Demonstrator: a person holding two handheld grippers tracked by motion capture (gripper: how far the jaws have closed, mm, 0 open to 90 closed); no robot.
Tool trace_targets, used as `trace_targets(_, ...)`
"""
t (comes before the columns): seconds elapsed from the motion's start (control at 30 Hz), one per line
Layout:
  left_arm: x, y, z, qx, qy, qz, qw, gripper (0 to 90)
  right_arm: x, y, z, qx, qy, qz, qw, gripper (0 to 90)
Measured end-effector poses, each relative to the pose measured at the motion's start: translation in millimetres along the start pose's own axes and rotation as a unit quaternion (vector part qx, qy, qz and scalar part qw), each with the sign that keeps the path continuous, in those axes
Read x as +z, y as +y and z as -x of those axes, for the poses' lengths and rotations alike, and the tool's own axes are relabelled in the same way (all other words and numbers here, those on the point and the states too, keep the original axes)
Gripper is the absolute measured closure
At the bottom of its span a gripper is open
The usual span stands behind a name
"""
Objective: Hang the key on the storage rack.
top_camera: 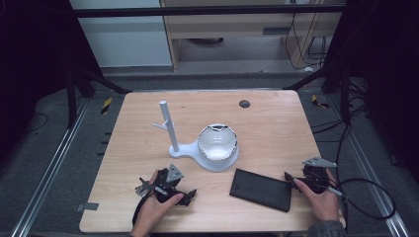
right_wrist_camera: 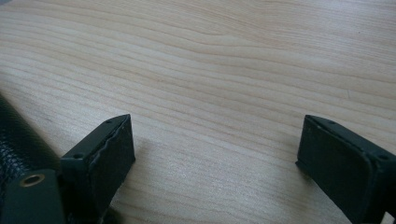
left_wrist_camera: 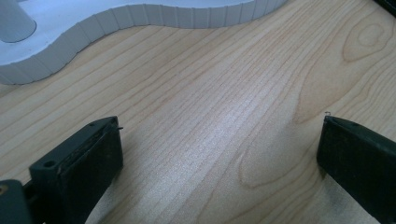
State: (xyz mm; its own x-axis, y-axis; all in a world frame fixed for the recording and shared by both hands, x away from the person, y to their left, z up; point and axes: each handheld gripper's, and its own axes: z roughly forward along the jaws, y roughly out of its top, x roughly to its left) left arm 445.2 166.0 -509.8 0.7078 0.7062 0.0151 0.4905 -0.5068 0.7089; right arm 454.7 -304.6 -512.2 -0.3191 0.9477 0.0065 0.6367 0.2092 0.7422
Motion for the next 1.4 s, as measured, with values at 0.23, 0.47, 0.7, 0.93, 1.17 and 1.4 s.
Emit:
trace_targets(0.23, -2.4, -0.7, -1.6, -0.004, -0.005, 0.002, 1.0, 1.8, -0.3, -0.2, -0.3, -0.001, 0.002, 0.0, 1.0, 11.0)
trace_targets(0.47, -31.1, 0.8, -8.2, 0.009, 0.008, 0.016, 0.9998, 5.4, -0.9, -0.7, -1.0, -0.003, 0.005, 0.0, 1.0, 11.0)
trace_targets(0.7, -62.4, -2.6, -29.0, 0.031, 0.04, -0.002, 0.9987, 6.6, -1.4, -1.7, -1.2, -0.008, 0.007, 0.001, 0.9999, 11.0)
trace_targets(0.93, -87.3, -14.7, -54.3, 0.031, 0.049, -0.033, 0.9978, 7.5, -1.9, -2.1, -1.4, -0.009, 0.006, 0.001, 0.9999, 11.0)
trace_targets(1.17, -95.6, -29.3, -71.4, 0.012, 0.041, -0.039, 0.9983, 7.7, -2.1, -2.2, -1.7, -0.008, 0.006, 0.001, 0.9999, 11.1)
trace_targets(1.4, -86.7, -45.5, -83.0, 0.001, 0.032, -0.063, 0.9975, 10.8, -2.9, -2.8, -2.4, -0.006, 0.007, 0.001, 1.0, 11.1)
